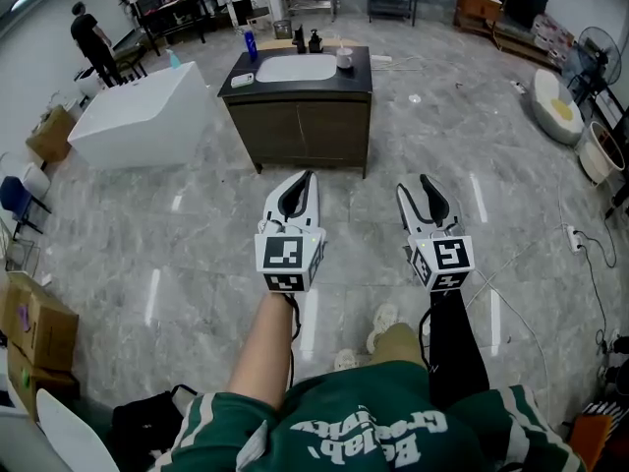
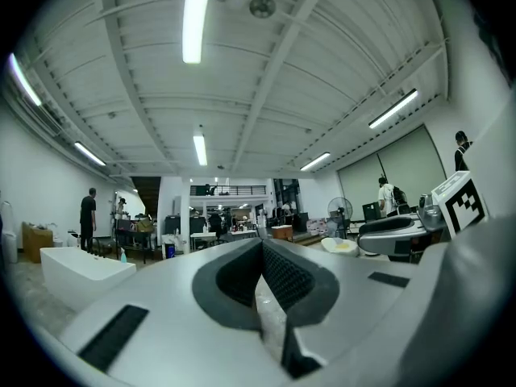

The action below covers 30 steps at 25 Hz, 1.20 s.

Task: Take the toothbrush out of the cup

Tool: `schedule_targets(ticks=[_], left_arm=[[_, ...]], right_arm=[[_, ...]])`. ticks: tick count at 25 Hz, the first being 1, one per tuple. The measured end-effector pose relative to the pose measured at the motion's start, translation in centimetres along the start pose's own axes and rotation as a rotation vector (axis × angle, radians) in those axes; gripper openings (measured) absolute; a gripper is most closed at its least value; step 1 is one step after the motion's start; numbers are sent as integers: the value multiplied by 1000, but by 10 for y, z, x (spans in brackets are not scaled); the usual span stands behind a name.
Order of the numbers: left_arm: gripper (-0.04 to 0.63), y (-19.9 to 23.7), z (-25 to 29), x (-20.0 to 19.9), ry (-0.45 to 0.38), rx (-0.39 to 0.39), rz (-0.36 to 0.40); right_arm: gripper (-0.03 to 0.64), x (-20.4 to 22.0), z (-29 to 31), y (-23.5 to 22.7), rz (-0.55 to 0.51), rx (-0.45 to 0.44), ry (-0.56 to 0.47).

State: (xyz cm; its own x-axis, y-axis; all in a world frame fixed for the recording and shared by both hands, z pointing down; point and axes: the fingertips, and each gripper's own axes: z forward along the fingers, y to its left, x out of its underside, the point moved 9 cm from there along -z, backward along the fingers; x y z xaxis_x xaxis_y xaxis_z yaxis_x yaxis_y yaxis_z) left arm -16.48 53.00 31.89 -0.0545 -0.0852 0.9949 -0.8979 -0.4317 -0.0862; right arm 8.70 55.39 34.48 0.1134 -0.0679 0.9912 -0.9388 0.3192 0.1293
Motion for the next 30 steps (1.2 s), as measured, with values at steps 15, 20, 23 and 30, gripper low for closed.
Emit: schedule_targets(ticks=[15, 20, 23, 30], left_arm=[[0, 34, 117, 12, 7, -41, 21], [0, 48, 178, 16, 5, -59, 15], [0, 54, 217, 16, 5, -59, 11], [0, 62, 309, 20, 14, -53, 30]], right_arm=[[307, 7, 113, -70, -9, -26, -69], [378, 14, 171, -105, -4, -46, -72], [392, 16, 206, -127, -18, -55, -71], [405, 26, 280, -192, -16, -54, -71]])
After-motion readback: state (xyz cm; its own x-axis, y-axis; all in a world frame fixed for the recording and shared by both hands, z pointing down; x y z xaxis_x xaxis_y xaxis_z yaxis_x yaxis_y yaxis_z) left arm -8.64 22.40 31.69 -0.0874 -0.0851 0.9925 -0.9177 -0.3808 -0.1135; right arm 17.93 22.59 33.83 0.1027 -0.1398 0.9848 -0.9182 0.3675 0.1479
